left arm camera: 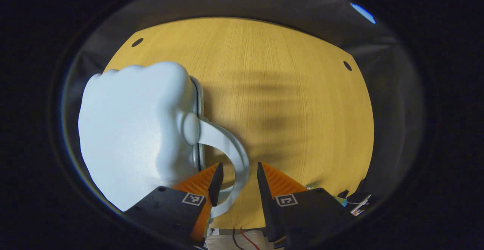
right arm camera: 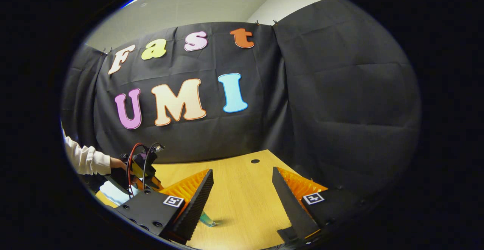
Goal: First open the suitcase, pack the skin care products into it, and then close the suitcase.
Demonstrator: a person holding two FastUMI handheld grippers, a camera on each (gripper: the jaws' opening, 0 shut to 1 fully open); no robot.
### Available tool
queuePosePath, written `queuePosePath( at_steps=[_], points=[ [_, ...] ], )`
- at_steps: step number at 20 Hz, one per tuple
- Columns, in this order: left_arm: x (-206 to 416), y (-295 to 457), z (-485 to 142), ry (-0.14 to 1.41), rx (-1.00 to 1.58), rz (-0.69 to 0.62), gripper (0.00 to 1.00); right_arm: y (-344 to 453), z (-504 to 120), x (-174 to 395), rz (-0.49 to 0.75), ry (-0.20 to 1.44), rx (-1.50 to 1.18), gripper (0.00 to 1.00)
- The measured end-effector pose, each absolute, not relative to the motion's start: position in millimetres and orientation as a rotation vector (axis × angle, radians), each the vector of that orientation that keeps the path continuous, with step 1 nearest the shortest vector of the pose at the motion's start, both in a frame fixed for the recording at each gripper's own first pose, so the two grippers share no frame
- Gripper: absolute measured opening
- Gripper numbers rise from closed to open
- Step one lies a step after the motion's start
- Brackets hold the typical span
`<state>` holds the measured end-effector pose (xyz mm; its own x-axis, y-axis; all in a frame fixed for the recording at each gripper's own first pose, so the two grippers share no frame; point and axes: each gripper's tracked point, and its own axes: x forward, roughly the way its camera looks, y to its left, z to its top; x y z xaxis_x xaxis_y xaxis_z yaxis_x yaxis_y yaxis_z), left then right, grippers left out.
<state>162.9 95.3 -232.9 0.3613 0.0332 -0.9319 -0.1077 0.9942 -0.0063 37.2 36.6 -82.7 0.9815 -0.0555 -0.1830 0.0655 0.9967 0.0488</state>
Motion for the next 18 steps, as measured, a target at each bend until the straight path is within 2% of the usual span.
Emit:
queuePosePath(
  at_steps=[3, 6, 8, 12, 13, 14, 15, 18],
  points=[
    [163.0, 99.8, -241.3, 1.220, -0.052, 0.103, 0.46, 33.3, -83.7, 37.9, -0.069, 0.185, 0.056, 0.98],
    [164.3, 102.5, -250.0, 1.236, -0.037, 0.117, 0.29, 30.8, -86.6, 36.5, -0.073, 0.191, 0.059, 0.98],
    [164.9, 100.5, -253.7, 1.254, -0.036, 0.117, 0.27, 28.9, -86.3, 35.7, -0.078, 0.190, 0.054, 0.95],
    [167.4, 95.8, -265.1, 1.286, -0.051, 0.116, 0.27, 23.0, -85.1, 32.6, -0.091, 0.190, 0.040, 0.98],
    [166.9, 95.6, -265.7, 1.289, -0.060, 0.120, 0.24, 21.9, -84.2, 31.7, -0.094, 0.190, 0.038, 0.98],
    [168.5, 97.9, -264.5, 1.292, -0.050, 0.123, 0.14, 20.8, -85.3, 30.1, -0.098, 0.191, 0.037, 0.95],
    [167.0, 97.0, -265.1, 1.299, -0.049, 0.117, 0.11, 19.6, -85.4, 29.2, -0.101, 0.192, 0.036, 0.98],
    [167.7, 93.2, -261.6, 1.285, -0.086, 0.102, 0.02, 19.2, -86.6, 27.7, -0.103, 0.196, 0.038, 0.98]
  ],
)
